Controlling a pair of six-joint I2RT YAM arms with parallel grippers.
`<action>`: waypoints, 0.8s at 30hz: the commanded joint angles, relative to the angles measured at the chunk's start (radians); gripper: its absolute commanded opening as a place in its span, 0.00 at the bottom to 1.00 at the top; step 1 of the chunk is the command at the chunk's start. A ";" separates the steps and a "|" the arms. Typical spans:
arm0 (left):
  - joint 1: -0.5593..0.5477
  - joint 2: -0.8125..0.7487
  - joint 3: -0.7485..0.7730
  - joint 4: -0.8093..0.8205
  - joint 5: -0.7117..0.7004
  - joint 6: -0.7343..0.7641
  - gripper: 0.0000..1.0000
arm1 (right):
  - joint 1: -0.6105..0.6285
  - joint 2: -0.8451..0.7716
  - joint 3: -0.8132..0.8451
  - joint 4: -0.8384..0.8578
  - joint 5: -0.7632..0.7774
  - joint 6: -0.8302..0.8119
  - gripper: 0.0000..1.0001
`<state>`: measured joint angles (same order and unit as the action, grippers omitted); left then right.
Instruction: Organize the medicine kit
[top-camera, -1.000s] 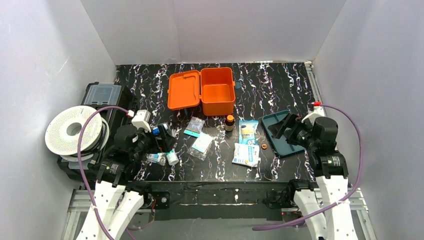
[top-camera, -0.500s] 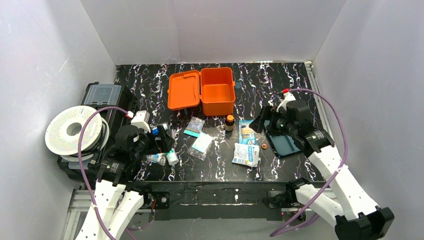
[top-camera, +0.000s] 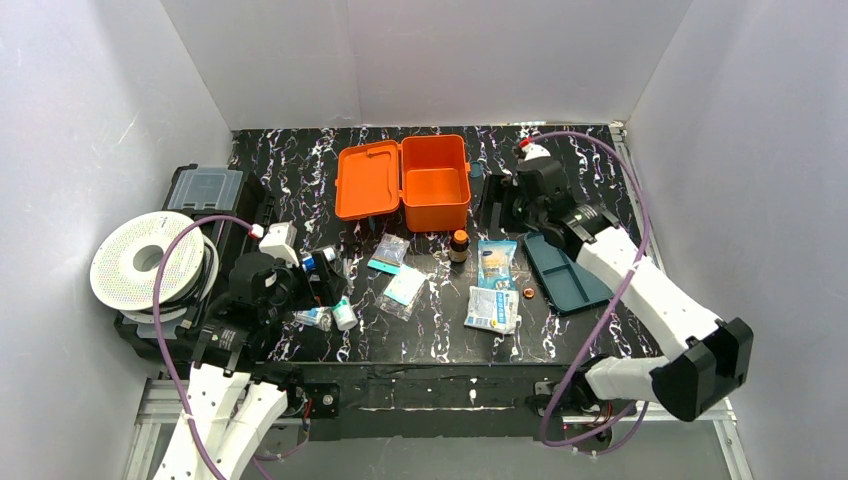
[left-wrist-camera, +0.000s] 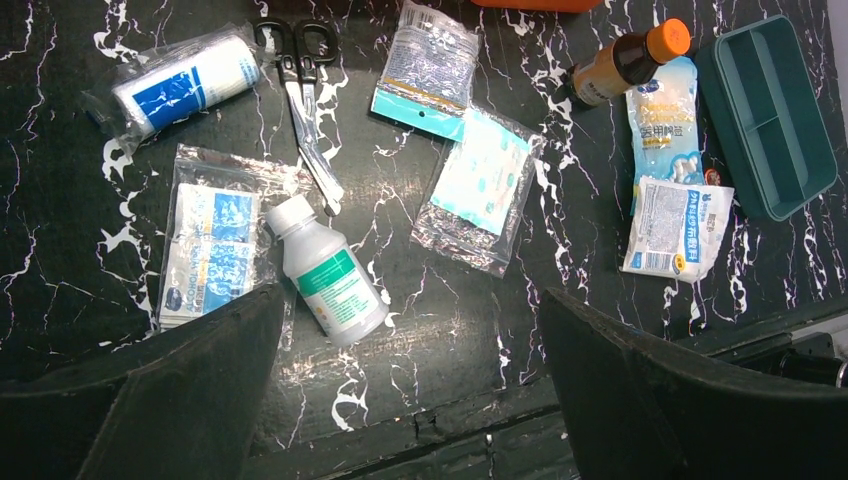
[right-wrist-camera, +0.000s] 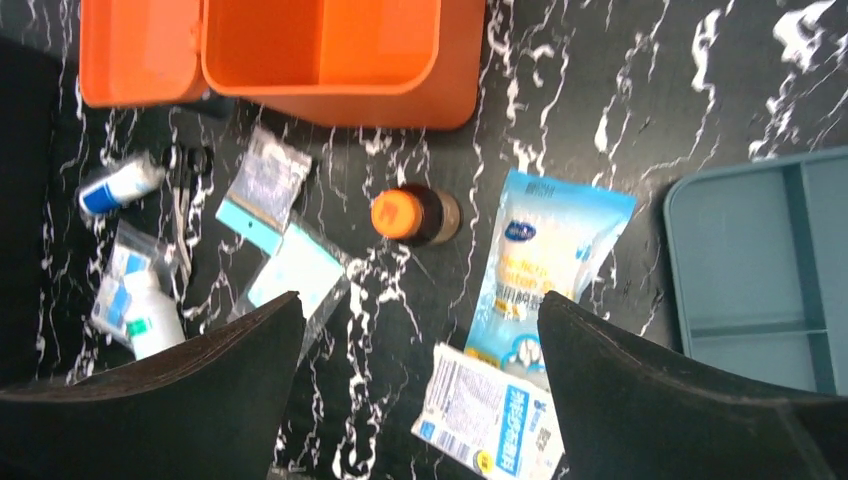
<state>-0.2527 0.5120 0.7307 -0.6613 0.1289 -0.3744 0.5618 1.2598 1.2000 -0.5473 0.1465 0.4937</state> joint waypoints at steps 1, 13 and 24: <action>-0.005 -0.012 0.024 -0.014 -0.016 0.008 0.99 | 0.004 0.147 0.202 -0.010 0.142 -0.031 0.91; -0.004 -0.020 0.023 -0.017 -0.024 0.006 0.99 | 0.004 0.532 0.603 -0.114 0.191 -0.051 0.81; -0.005 -0.021 0.024 -0.018 -0.032 0.005 0.99 | 0.003 0.720 0.739 -0.196 0.200 0.010 0.59</action>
<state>-0.2527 0.4999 0.7307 -0.6678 0.1123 -0.3748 0.5632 1.9519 1.8924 -0.6964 0.3199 0.4711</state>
